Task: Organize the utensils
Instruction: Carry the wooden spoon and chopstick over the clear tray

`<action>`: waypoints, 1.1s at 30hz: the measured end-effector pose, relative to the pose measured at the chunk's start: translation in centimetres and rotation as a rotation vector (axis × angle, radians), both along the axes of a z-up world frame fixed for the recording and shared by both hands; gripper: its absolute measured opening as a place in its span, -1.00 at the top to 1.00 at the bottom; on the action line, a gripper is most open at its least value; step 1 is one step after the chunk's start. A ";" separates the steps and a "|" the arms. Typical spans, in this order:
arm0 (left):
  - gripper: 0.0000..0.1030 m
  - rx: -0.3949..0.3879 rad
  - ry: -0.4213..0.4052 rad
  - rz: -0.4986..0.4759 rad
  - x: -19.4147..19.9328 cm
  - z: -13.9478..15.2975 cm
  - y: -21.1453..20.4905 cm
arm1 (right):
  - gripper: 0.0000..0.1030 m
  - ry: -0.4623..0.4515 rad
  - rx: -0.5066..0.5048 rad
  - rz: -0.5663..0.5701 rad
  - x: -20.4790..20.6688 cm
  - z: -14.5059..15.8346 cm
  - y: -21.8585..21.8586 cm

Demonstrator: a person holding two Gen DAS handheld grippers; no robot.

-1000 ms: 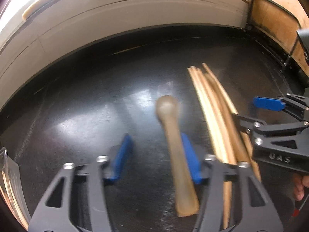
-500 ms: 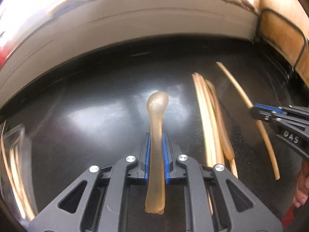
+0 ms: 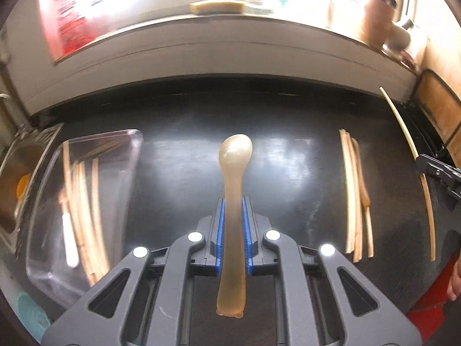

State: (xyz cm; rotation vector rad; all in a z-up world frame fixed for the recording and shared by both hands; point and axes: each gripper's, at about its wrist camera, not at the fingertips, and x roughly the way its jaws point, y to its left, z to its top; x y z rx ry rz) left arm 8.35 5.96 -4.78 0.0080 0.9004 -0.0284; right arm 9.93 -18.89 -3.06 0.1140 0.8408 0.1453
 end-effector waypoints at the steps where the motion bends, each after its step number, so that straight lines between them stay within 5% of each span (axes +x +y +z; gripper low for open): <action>1: 0.78 0.001 -0.006 0.013 -0.4 0.4 0.8 | 0.86 -0.008 0.002 0.021 -0.3 0.5 1.0; 22: 0.78 0.002 -0.043 0.328 -7.4 3.3 18.9 | 0.86 -0.032 0.066 0.437 -1.7 4.5 24.5; 33: 0.79 -0.107 -0.011 0.383 -6.9 1.9 24.0 | 0.85 0.097 0.189 0.546 0.5 3.4 31.9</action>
